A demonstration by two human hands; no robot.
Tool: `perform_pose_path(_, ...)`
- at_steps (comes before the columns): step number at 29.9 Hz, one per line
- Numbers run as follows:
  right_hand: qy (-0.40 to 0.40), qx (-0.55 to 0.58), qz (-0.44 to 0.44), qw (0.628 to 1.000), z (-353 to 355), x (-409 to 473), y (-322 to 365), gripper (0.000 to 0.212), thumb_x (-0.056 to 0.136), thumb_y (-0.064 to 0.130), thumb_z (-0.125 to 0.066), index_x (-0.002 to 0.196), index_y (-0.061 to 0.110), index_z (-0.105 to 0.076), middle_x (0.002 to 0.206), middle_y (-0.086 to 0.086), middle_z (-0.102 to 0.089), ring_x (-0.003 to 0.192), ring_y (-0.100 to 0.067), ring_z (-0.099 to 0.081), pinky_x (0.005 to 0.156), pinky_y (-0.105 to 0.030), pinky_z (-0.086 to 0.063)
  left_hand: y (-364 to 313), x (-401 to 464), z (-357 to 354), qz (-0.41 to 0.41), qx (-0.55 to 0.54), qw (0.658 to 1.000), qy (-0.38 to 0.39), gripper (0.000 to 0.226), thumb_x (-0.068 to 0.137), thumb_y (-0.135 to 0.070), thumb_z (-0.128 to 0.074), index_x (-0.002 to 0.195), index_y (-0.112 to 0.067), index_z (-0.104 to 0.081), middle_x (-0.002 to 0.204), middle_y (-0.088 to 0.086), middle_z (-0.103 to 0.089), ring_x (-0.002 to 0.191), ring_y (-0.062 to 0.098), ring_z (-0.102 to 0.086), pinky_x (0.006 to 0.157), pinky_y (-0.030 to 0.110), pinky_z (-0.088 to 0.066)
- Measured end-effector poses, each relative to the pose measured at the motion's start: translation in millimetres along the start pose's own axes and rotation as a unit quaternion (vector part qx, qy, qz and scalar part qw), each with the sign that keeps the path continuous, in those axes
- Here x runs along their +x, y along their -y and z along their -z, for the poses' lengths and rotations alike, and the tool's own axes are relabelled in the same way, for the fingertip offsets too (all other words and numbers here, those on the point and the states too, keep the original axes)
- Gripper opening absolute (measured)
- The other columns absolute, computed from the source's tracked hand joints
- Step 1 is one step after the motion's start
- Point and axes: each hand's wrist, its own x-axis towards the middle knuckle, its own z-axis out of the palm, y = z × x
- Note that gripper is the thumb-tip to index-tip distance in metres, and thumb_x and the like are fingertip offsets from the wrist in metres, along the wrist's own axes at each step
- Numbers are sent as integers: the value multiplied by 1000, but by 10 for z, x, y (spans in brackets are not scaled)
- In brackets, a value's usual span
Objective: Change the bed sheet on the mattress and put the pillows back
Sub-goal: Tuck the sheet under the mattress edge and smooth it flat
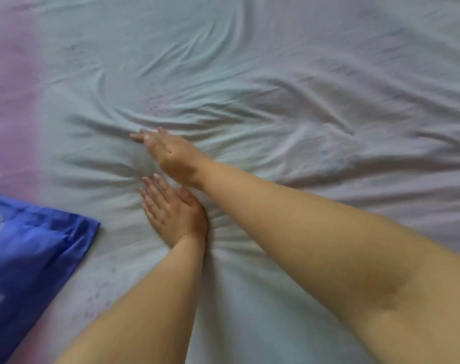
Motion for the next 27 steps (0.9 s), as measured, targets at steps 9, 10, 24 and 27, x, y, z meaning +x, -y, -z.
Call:
perform_pose_path(9,-79,-415,-104,901,565,556,-462,73,94,57,-32,152,20,-9,161,3,0,147,-17,5,117,-39,8,30,150,-25,6,7,1000,12,60,94,-34,-24,147,-7,-31,154,14,-28,142,32,-28,114,40,-18)
perform_pose_path(10,-140,-403,-186,885,960,473,-635,69,95,51,-29,152,18,-9,161,2,-1,147,-18,4,118,-41,9,44,141,-43,5,3,1000,11,58,94,-32,-26,147,-7,-33,154,13,-28,142,31,-28,114,39,-18)
perform_pose_path(24,9,-450,-92,888,858,1341,-393,68,93,64,-20,152,34,-5,160,9,7,146,-22,13,108,-63,13,90,160,-133,-5,7,1000,-24,58,94,-31,-25,147,-8,-32,155,12,-27,142,31,-26,114,41,-19)
perform_pose_path(27,-147,-463,-232,843,2006,998,-902,67,93,62,-17,151,33,-2,160,8,6,147,-21,9,110,-61,10,110,142,-125,-8,3,1000,-22,59,94,-32,-23,148,-8,-30,156,13,-25,143,31,-25,114,43,-19)
